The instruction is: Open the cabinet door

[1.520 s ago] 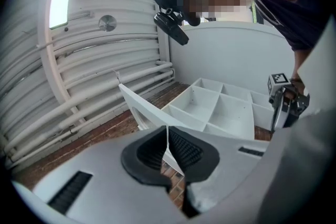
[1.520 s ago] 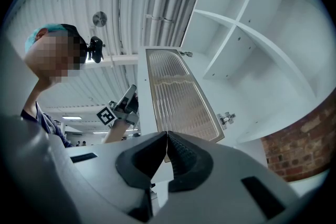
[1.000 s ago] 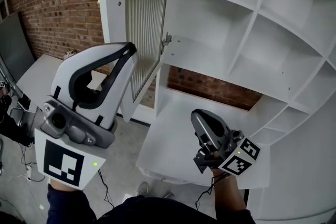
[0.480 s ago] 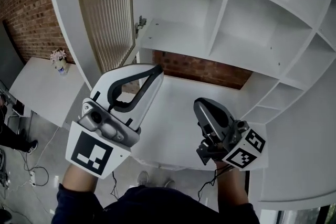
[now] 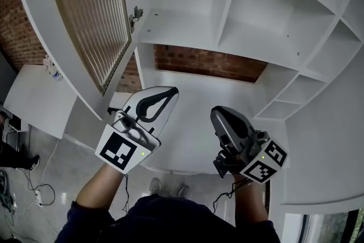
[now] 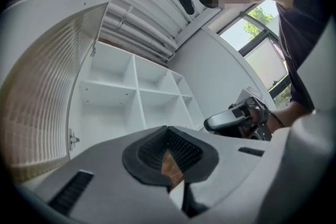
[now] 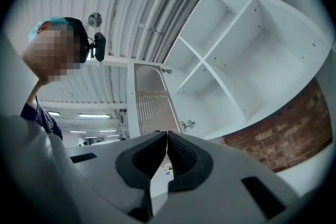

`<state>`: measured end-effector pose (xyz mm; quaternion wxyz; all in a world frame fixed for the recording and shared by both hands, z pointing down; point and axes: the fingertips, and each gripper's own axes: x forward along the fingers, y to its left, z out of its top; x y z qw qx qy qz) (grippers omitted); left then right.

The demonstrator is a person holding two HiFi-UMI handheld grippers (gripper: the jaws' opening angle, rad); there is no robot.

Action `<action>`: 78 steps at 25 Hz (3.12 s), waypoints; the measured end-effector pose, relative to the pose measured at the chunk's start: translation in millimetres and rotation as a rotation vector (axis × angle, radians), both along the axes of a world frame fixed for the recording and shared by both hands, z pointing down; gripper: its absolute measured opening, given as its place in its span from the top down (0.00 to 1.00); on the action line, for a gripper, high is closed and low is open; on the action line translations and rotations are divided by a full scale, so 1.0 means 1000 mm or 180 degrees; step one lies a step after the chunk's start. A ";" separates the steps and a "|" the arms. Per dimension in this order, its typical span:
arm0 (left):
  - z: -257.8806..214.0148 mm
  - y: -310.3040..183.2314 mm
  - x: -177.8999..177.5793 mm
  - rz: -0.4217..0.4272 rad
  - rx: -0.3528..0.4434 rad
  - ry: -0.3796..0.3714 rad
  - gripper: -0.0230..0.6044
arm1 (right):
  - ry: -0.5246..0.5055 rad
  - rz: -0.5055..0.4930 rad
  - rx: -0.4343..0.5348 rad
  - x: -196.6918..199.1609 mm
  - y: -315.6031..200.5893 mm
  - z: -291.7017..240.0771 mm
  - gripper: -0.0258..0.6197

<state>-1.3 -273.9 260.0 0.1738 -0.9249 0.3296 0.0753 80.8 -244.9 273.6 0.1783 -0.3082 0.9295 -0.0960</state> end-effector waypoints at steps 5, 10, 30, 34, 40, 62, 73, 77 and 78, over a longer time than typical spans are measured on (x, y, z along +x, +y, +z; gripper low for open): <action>0.035 -0.009 0.002 0.0088 -0.0261 0.0060 0.95 | -0.0004 0.0088 -0.0130 0.002 -0.007 0.017 0.92; 0.056 -0.015 -0.001 0.0178 -0.0419 0.0061 0.95 | 0.0072 0.0209 -0.0186 0.000 -0.011 0.029 0.92; 0.072 -0.027 -0.002 0.0269 -0.0460 0.0090 0.95 | 0.0227 0.0371 -0.0252 0.002 -0.019 0.047 0.92; 0.069 -0.029 -0.001 0.0221 -0.0477 0.0113 0.95 | 0.0237 0.0359 -0.0265 0.001 -0.020 0.049 0.92; 0.067 -0.029 -0.001 0.0212 -0.0468 0.0108 0.95 | 0.0223 0.0336 -0.0257 0.001 -0.020 0.048 0.92; 0.061 -0.026 -0.002 0.0183 -0.0436 0.0136 0.95 | 0.0218 0.0244 -0.0210 -0.006 -0.018 0.043 0.92; 0.060 -0.026 -0.002 0.0180 -0.0427 0.0151 0.95 | 0.0222 0.0220 -0.0203 -0.008 -0.018 0.042 0.92; 0.059 -0.026 -0.003 0.0176 -0.0425 0.0146 0.95 | 0.0224 0.0208 -0.0204 -0.009 -0.018 0.041 0.92; 0.059 -0.026 -0.003 0.0175 -0.0426 0.0144 0.95 | 0.0223 0.0205 -0.0204 -0.009 -0.018 0.040 0.92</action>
